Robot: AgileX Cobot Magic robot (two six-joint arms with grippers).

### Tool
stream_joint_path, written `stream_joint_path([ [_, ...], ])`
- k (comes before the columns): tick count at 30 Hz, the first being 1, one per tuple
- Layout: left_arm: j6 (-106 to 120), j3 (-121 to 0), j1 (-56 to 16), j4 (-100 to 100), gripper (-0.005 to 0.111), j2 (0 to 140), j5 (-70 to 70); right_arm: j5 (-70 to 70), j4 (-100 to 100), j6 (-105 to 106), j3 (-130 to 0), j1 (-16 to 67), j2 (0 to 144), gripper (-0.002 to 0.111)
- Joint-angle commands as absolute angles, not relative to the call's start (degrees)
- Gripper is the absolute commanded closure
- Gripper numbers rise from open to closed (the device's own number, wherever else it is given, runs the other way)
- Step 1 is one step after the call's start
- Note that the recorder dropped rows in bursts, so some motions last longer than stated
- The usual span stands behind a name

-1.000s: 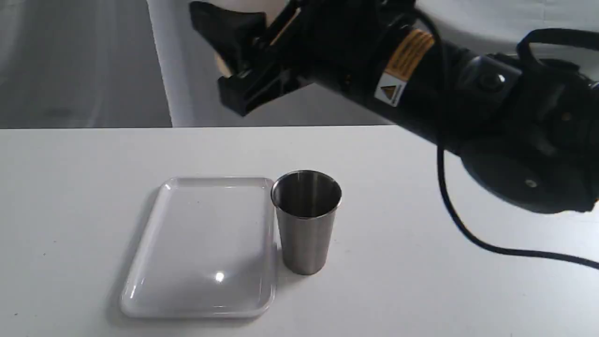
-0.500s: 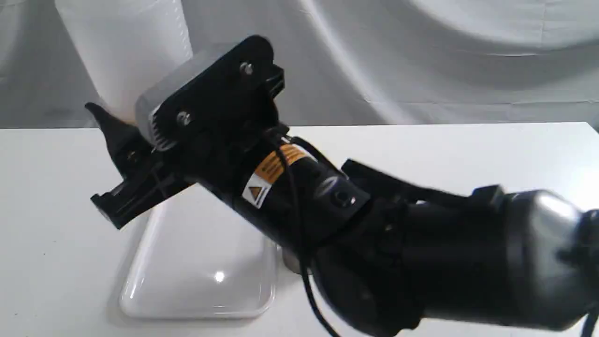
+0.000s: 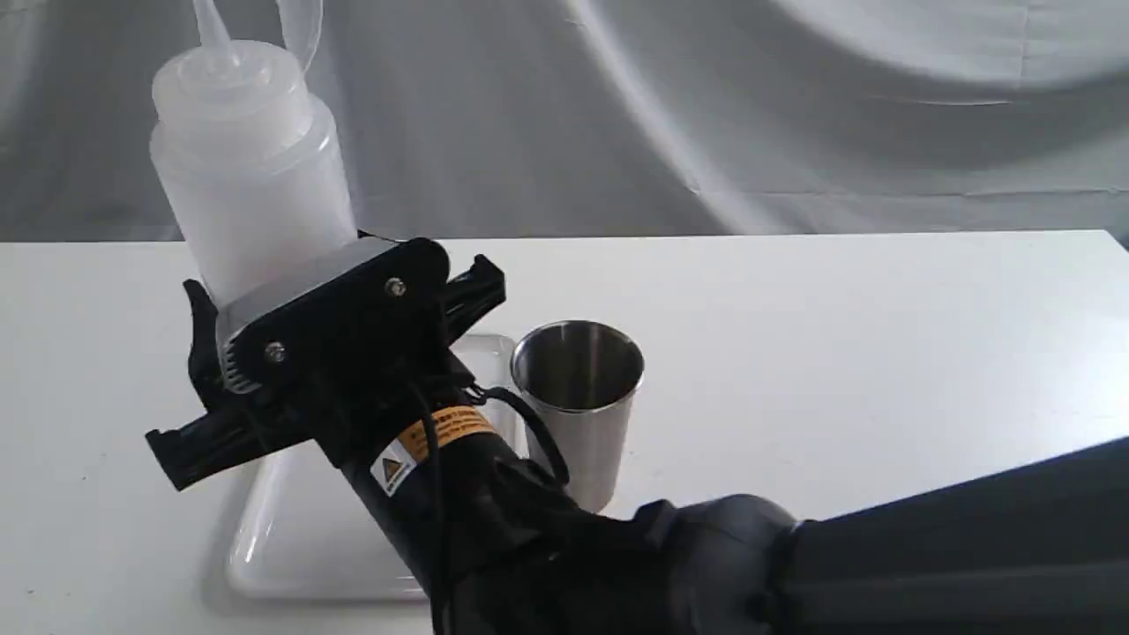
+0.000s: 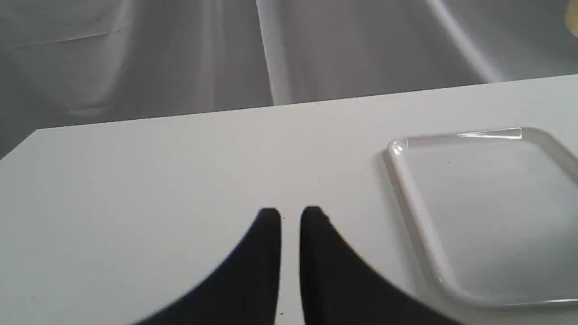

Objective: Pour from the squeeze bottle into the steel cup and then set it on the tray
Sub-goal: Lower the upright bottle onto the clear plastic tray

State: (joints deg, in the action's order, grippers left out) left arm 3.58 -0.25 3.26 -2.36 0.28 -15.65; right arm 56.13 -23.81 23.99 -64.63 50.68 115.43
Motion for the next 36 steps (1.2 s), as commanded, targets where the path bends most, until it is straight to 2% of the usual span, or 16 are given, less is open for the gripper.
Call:
stream_joint_path([
  [1, 3.48, 0.00, 3.33, -2.49, 0.098, 0.00, -15.24, 58.83, -25.76, 24.19, -67.59, 50.89, 117.18, 0.092],
  [22, 3.48, 0.00, 3.33, -2.49, 0.098, 0.00, -15.24, 58.68, -47.98, 34.40, -82.54, 53.98, 132.33, 0.092],
  [36, 3.48, 0.00, 3.33, -2.49, 0.098, 0.00, -15.24, 58.23, -51.91, 34.66, -82.74, 51.84, 133.10, 0.093],
])
